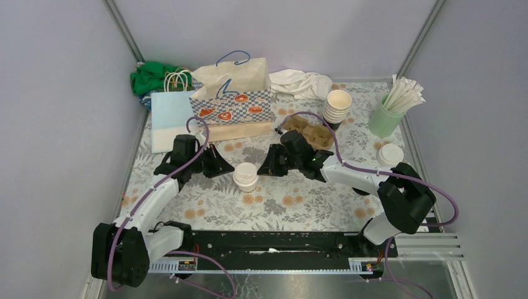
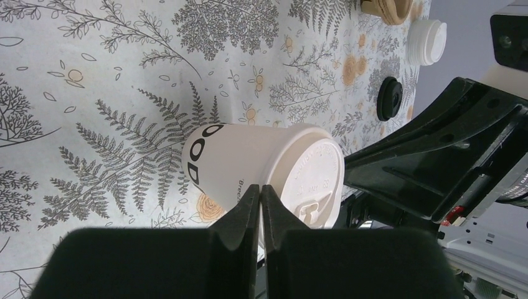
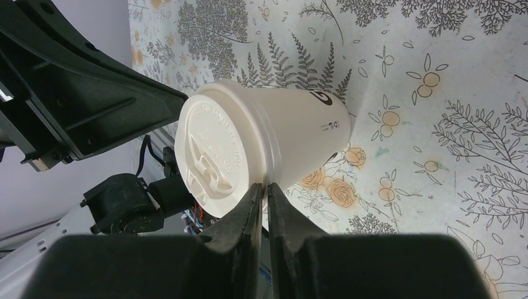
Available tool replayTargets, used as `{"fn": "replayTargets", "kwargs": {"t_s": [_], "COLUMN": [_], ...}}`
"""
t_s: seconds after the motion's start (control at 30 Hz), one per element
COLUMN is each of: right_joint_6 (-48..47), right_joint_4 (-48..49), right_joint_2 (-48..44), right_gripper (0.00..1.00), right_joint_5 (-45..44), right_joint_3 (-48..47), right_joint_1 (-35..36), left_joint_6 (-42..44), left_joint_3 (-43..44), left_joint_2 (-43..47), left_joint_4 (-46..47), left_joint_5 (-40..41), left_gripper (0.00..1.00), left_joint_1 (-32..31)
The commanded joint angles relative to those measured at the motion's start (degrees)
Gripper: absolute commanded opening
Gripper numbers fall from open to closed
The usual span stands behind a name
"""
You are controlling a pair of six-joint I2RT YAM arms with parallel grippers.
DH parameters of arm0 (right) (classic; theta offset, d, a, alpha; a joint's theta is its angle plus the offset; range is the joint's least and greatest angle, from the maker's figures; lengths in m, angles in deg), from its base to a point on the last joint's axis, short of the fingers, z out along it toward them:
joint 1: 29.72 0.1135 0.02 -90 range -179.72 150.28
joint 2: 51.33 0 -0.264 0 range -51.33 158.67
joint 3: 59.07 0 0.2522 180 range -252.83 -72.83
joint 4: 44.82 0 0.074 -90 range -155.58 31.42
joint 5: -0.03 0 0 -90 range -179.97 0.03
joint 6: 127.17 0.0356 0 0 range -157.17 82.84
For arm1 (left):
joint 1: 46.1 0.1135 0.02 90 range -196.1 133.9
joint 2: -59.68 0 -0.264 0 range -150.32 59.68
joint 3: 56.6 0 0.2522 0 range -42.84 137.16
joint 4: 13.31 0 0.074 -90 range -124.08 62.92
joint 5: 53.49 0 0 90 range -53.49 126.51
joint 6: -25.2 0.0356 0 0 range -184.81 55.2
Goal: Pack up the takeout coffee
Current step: Close the cup lid on the coffee cup.
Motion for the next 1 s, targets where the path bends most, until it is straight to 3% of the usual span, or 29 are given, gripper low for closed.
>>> {"fn": "replayTargets", "kwargs": {"t_s": [0.0, 0.5, 0.97], "right_joint_6": [-0.63, -0.7, -4.58], "right_joint_4": [-0.57, -0.17, -8.17], "right_joint_2": [2.13, 1.77, -1.96], "right_gripper": [0.13, 0.14, 0.18], "right_joint_5": [0.27, -0.6, -3.62], "right_joint_3": [-0.89, 2.4, -7.1], "right_joint_1": [-0.12, -0.11, -0.16], "left_joint_6": [0.1, -1.7, 4.2], "left_joint_3": [-0.68, -1.24, 14.6], "left_joint_2": [-2.19, -0.61, -0.98], "left_joint_4": [-1.83, -1.5, -12.82], "left_joint_5": [2.33, 6.93, 14.96], "left_gripper": [0.05, 0.04, 0.21], "left_joint_1": [-2.37, -4.15, -3.54]}}
